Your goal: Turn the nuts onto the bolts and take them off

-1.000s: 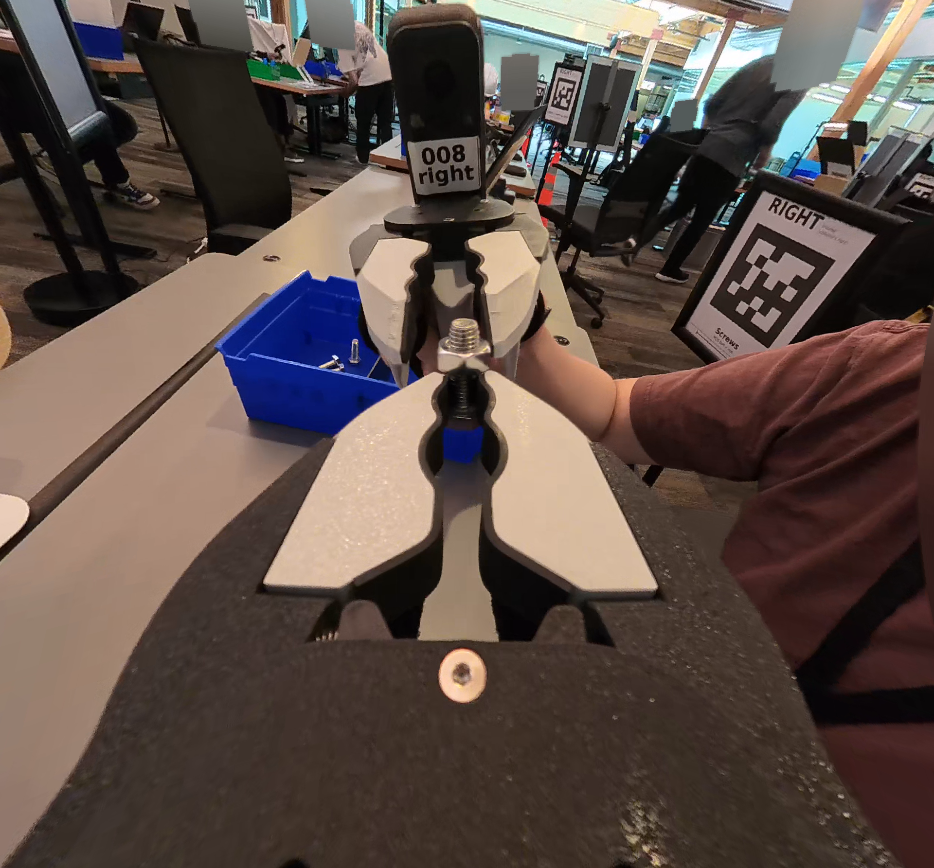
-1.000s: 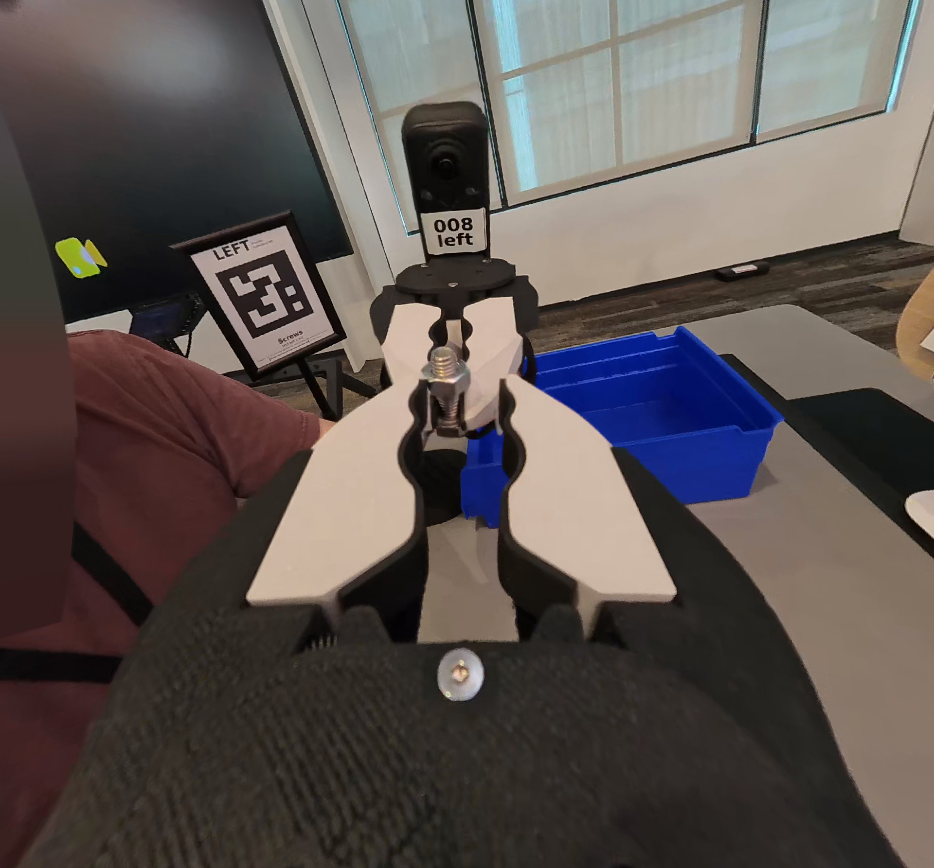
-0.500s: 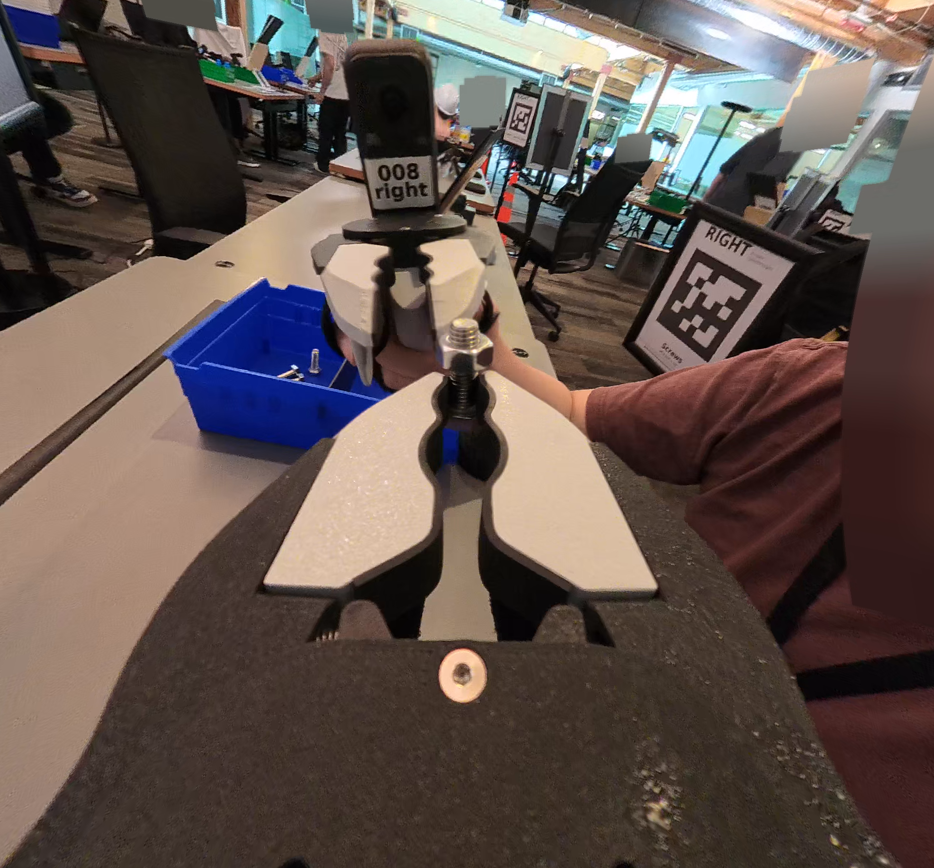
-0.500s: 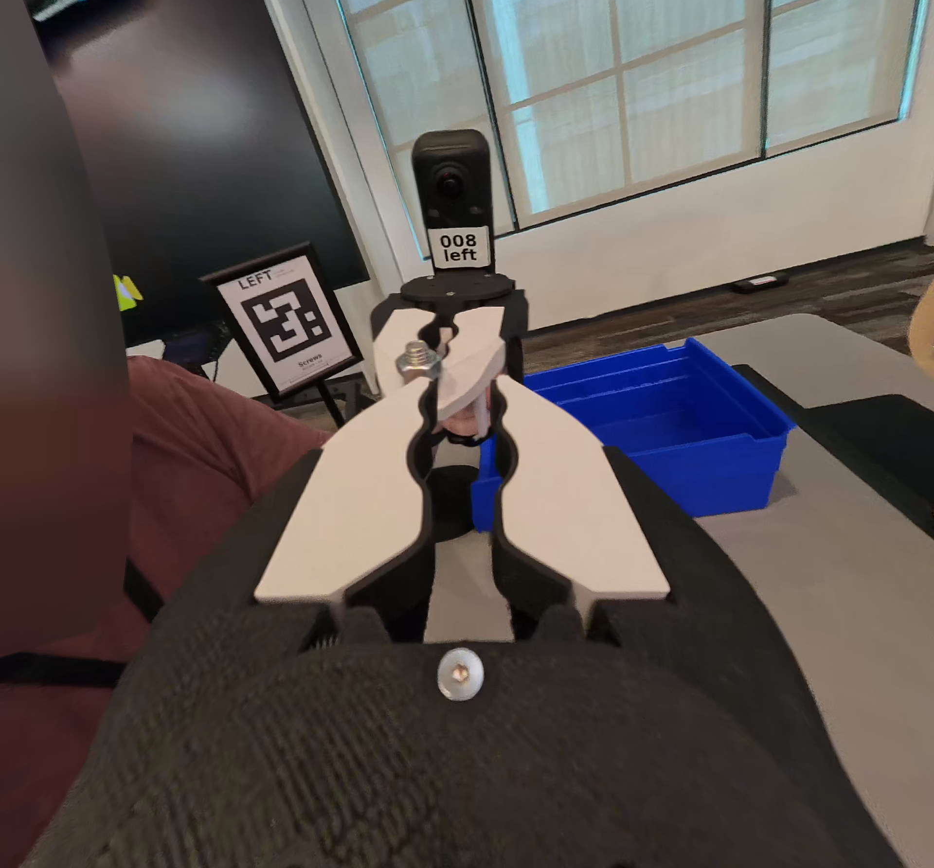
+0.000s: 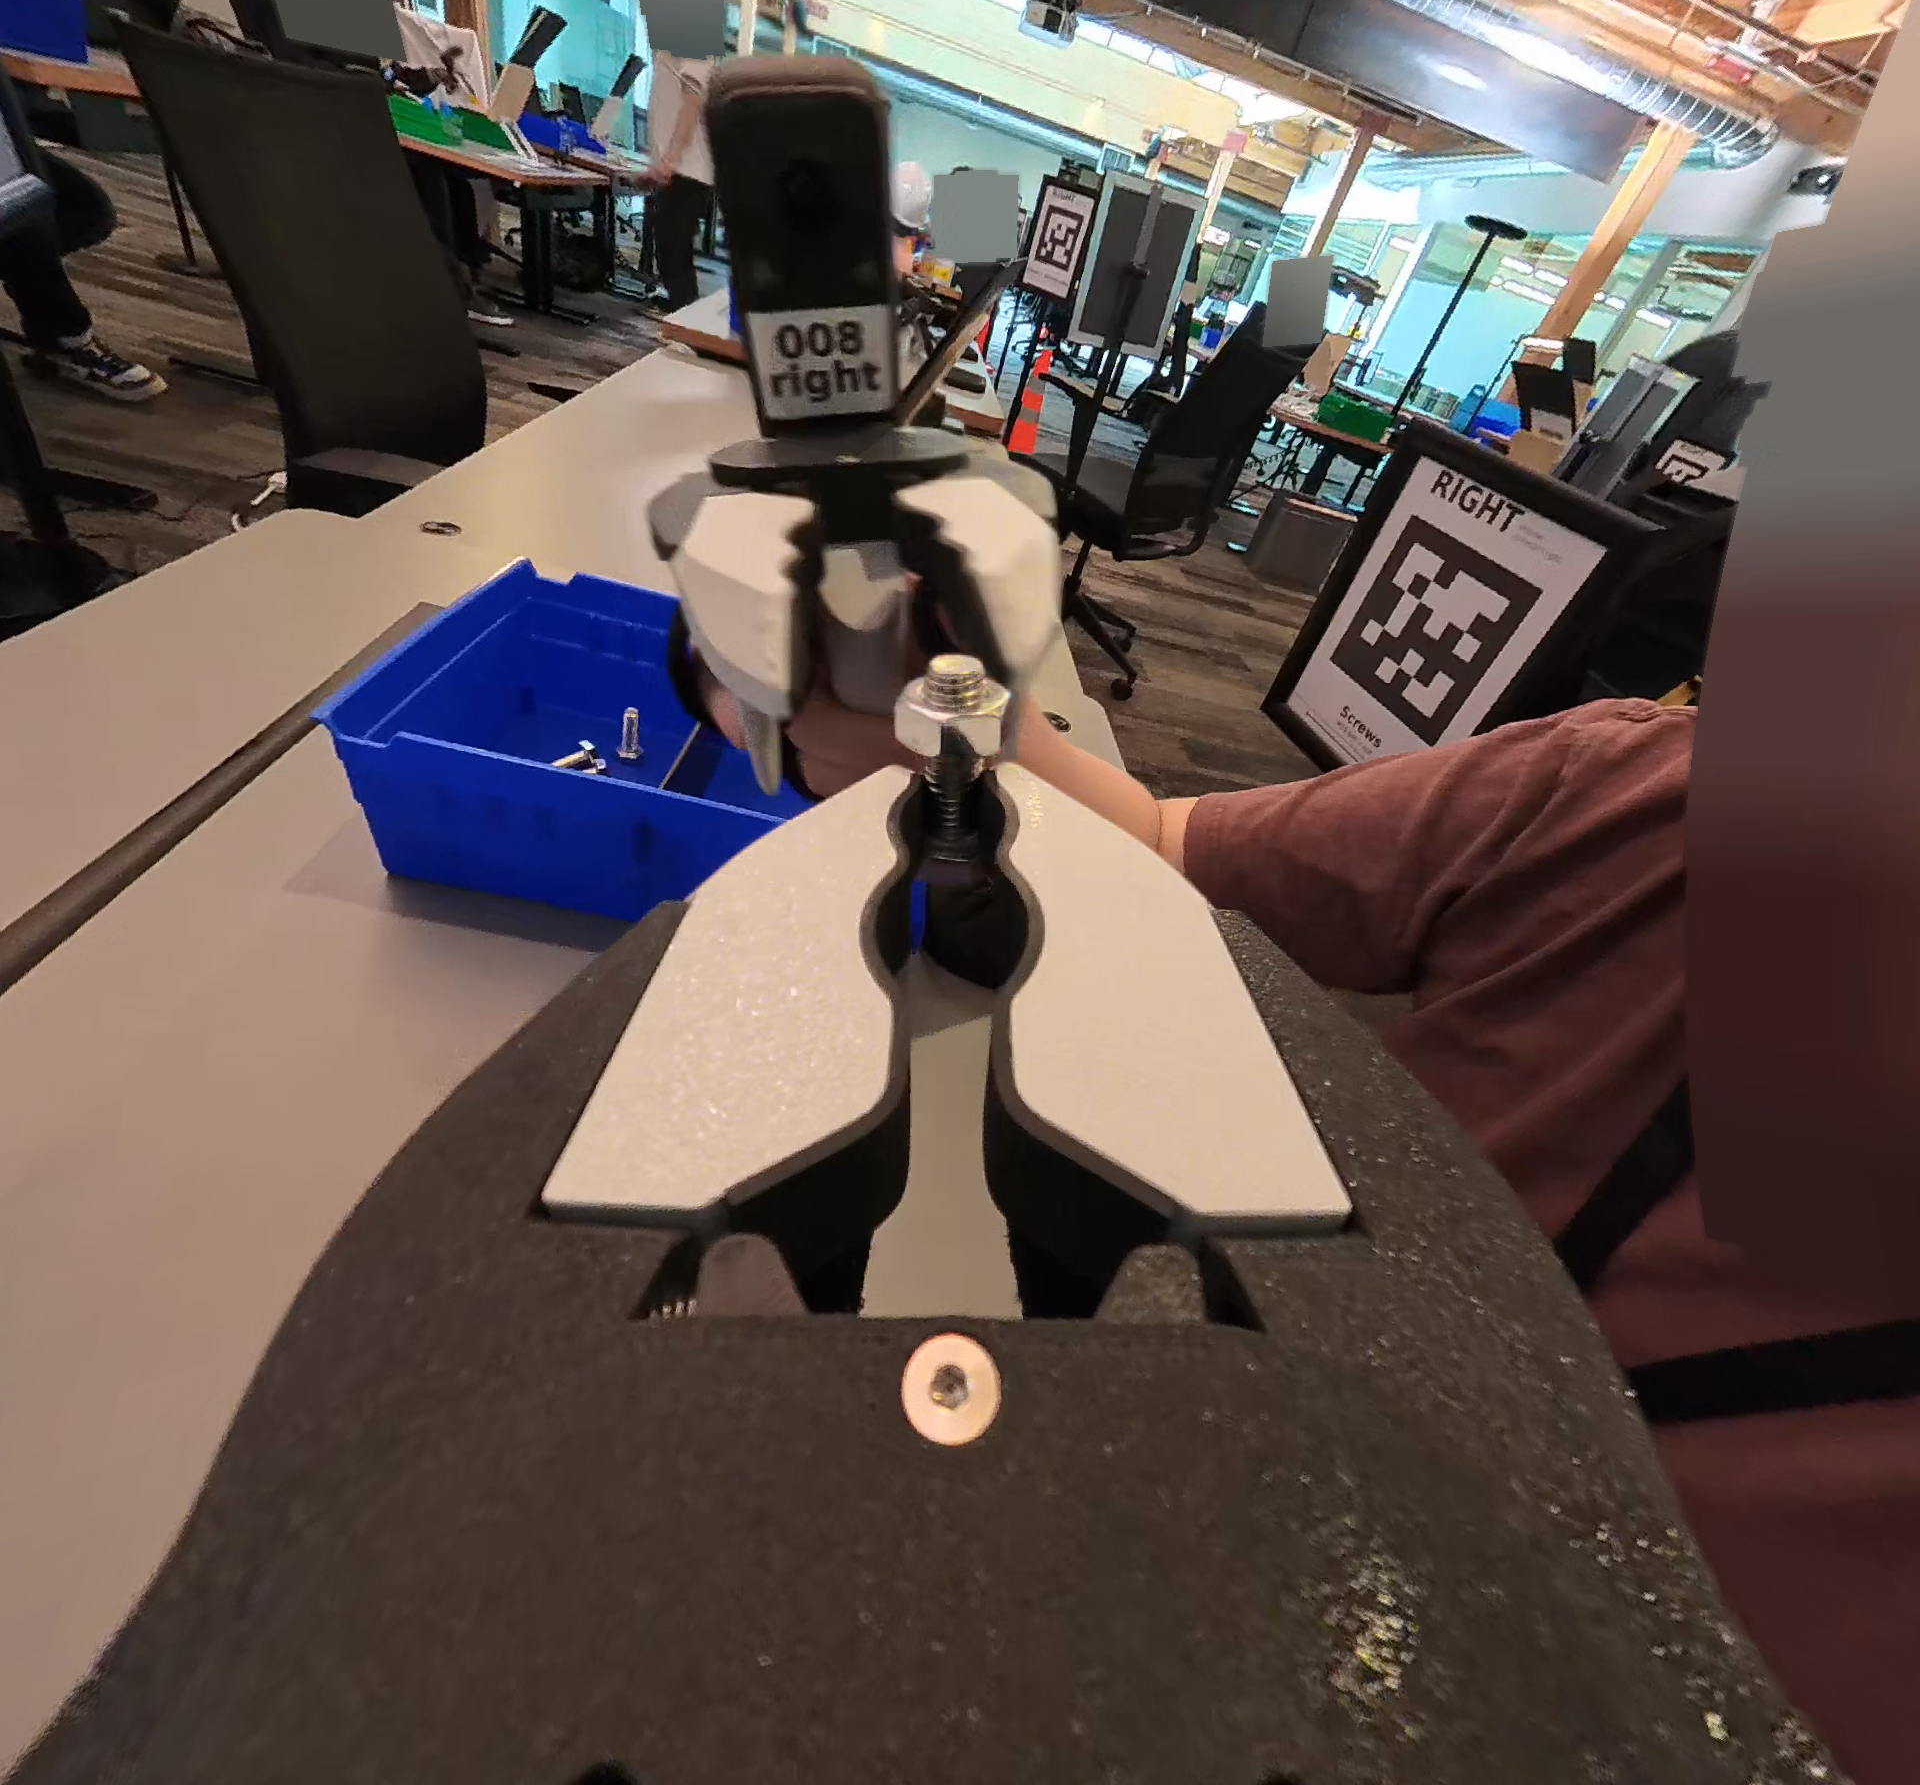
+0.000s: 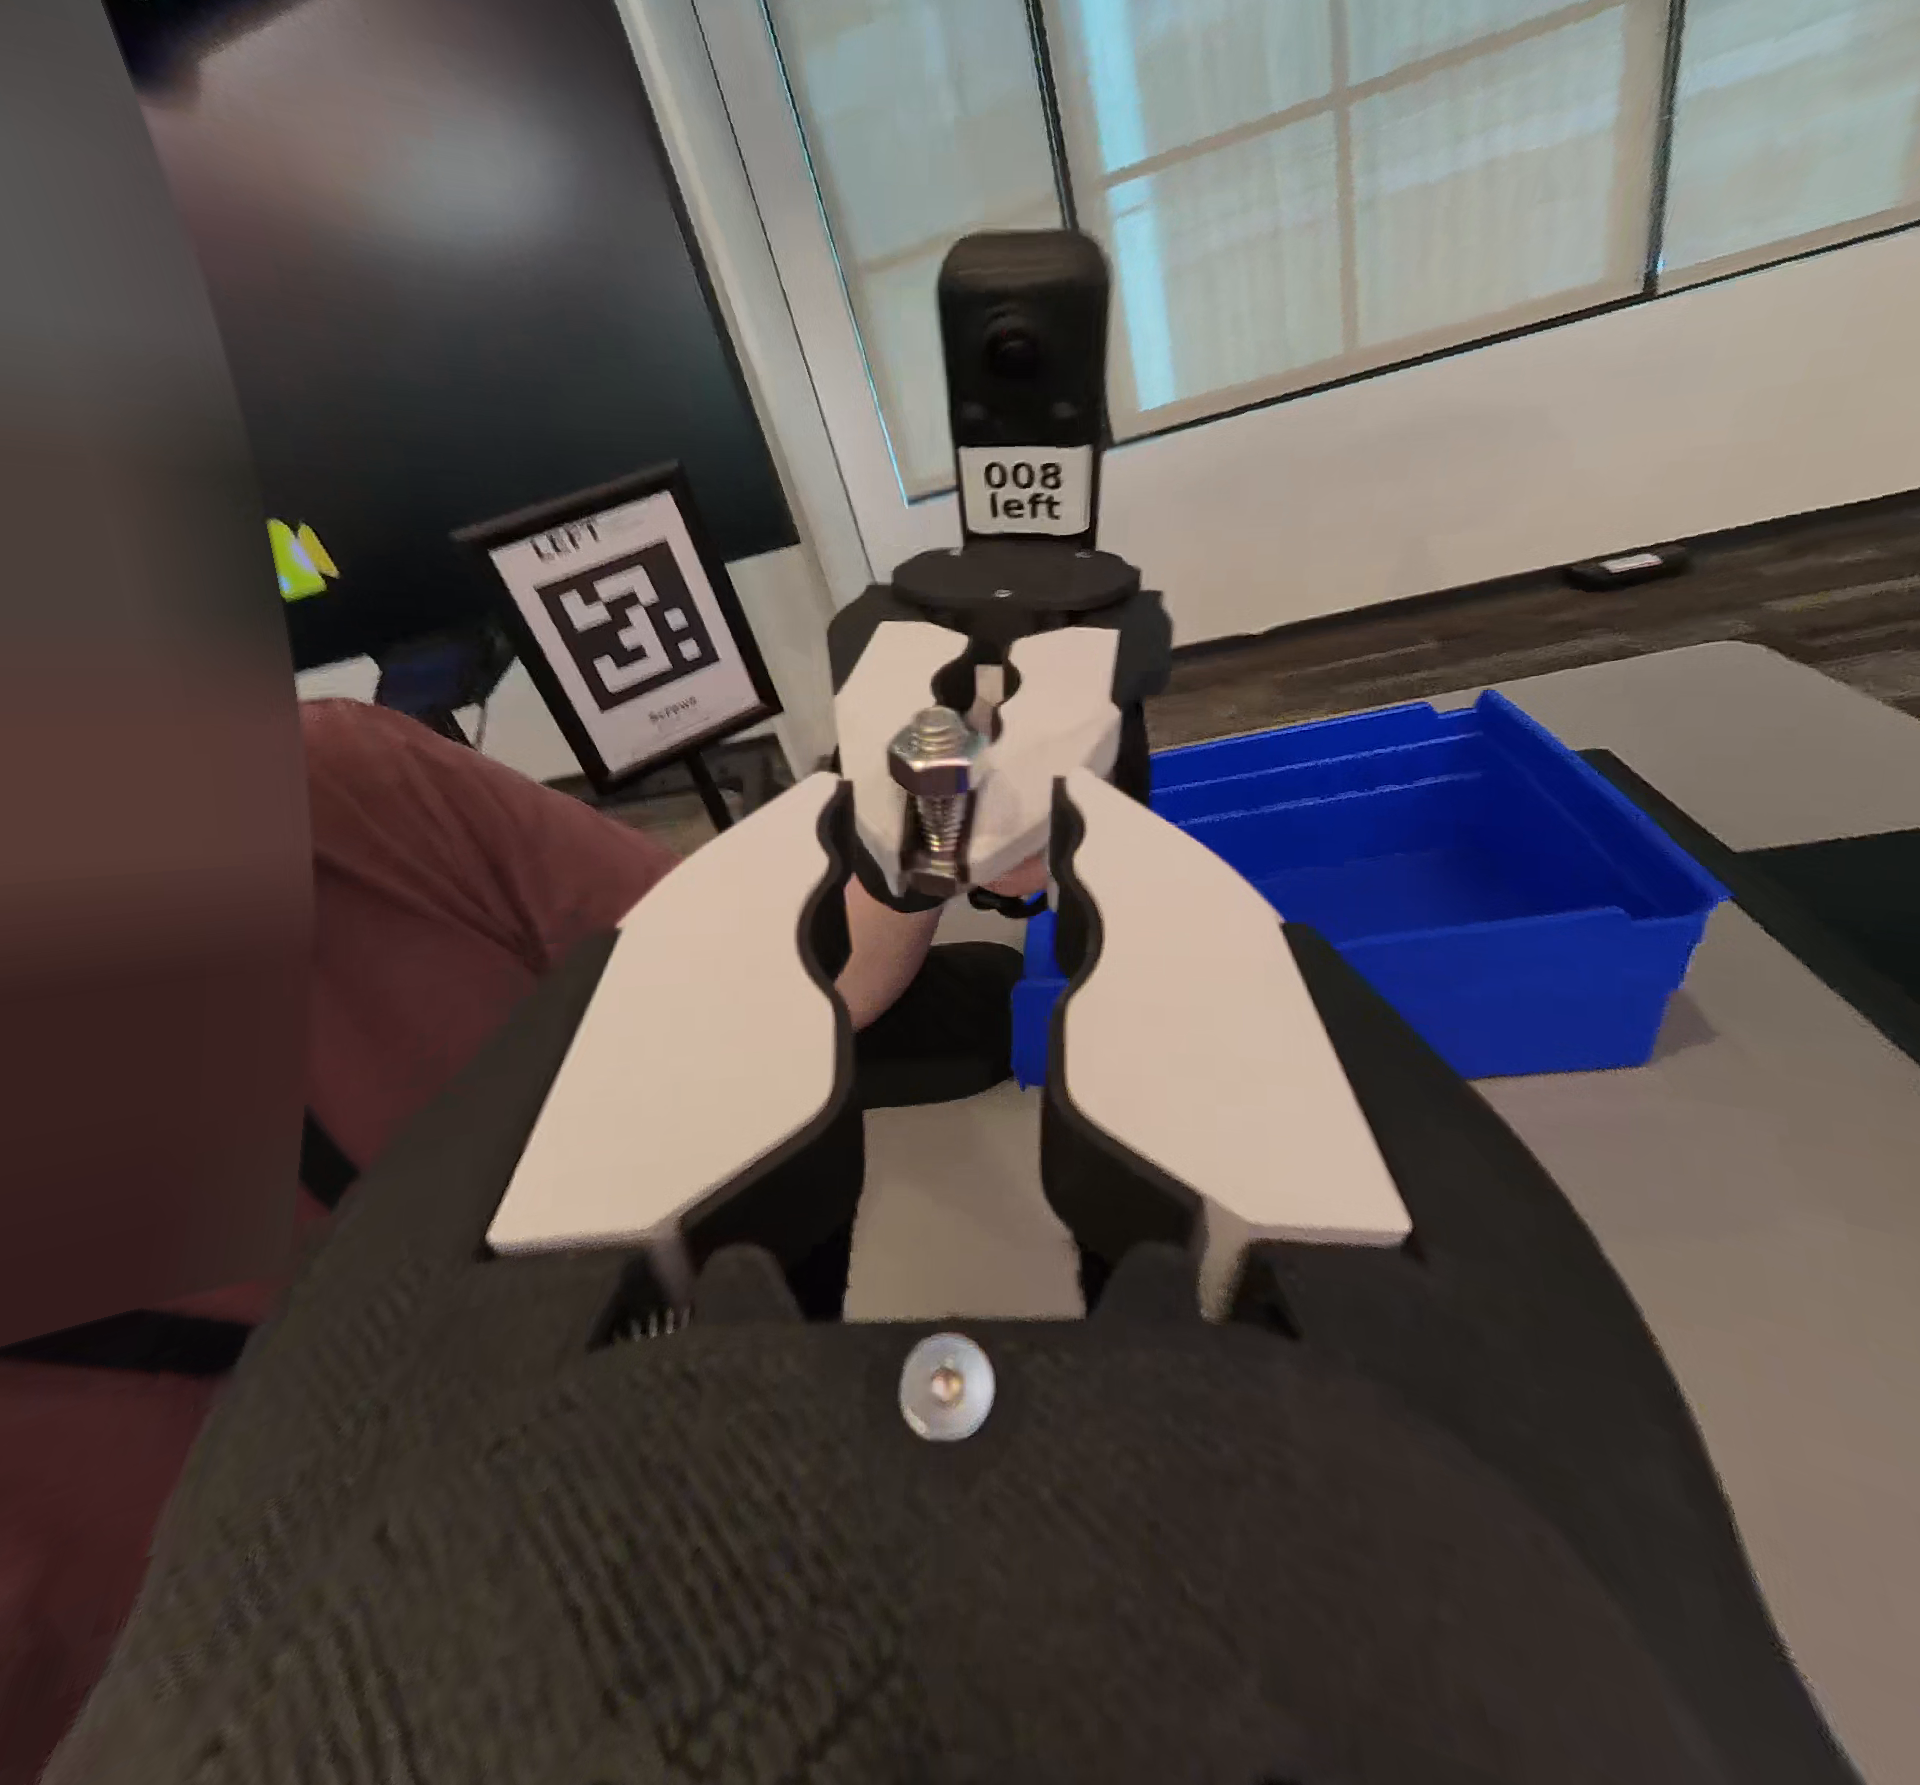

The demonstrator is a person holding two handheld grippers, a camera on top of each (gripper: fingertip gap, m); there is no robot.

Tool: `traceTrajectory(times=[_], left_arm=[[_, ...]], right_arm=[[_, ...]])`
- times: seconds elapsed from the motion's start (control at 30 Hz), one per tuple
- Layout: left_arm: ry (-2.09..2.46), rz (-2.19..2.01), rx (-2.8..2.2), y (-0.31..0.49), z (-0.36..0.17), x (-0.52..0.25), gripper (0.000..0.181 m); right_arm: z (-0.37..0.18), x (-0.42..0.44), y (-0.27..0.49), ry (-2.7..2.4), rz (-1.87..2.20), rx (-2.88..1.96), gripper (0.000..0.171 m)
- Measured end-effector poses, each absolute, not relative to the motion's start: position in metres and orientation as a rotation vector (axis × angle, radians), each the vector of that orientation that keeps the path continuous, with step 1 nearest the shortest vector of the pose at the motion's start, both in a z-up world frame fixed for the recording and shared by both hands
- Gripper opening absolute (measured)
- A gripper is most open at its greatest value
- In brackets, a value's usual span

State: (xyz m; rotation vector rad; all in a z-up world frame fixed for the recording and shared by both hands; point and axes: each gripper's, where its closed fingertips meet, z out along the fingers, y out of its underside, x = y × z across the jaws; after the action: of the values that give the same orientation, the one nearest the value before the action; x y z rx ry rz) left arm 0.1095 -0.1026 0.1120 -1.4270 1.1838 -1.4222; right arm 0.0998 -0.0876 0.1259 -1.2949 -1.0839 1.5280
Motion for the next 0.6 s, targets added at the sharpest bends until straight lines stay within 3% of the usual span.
traceTrajectory(times=[0.17,0.23,0.57,0.6], left_arm=[[1.191,-1.45,-1.432,-0.105,0.109,0.114,0.009],[1.19,-1.467,-1.416,-0.107,0.112,0.112,0.009],[1.222,-1.444,-1.419,-0.112,0.111,0.116,0.009],[1.212,-1.439,-1.416,-0.111,0.112,0.115,0.009]], right_arm=[[0.122,0.097,-0.081,-1.054,1.535,-1.309,0.04],[0.122,0.107,-0.066,-0.973,1.591,-1.332,0.028],[0.127,0.099,-0.089,-1.082,1.568,-1.267,0.037],[0.127,0.104,-0.081,-1.043,1.599,-1.283,0.028]])
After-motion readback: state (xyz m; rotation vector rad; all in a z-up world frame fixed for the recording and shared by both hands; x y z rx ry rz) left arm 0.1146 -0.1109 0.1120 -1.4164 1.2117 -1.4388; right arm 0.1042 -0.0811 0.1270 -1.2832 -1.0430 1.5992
